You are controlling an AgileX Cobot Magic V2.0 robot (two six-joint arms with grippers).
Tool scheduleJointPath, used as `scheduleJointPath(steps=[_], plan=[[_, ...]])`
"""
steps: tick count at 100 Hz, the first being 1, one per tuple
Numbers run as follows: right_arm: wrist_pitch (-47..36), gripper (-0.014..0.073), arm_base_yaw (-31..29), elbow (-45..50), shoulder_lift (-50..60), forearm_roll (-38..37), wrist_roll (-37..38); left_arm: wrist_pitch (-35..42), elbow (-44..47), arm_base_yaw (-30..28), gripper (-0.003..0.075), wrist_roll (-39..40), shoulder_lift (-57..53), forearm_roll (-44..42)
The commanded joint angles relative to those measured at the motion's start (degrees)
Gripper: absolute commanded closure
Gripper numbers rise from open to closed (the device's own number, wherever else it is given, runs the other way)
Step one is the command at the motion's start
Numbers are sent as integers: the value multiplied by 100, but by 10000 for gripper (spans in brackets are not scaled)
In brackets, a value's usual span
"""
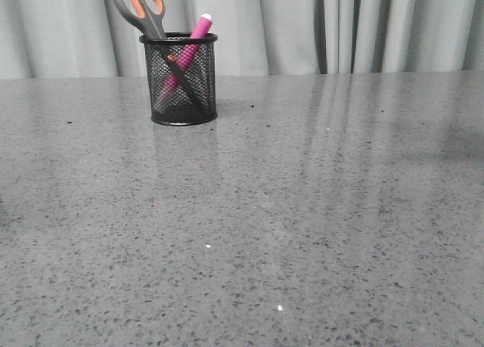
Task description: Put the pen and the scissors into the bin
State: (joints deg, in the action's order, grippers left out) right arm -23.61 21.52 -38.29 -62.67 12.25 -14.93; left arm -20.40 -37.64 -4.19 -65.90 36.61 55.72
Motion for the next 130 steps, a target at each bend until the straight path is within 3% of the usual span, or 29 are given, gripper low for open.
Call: scheduleJointPath(steps=[1, 19, 45, 130], plan=[[-713, 666, -113, 669, 727, -57, -54, 642, 348, -10, 739, 55, -456, 332], [-1426, 666, -113, 2181, 1732, -14, -54, 1160, 1551, -10, 739, 55, -1587, 549], [-1506, 666, -113, 3356, 2735, 313, -54, 1262, 2648, -10, 739, 55, -3161, 944], [-2083, 666, -113, 3498, 2961, 311, -54, 1390, 2758, -10, 739, 55, -3540, 1051]])
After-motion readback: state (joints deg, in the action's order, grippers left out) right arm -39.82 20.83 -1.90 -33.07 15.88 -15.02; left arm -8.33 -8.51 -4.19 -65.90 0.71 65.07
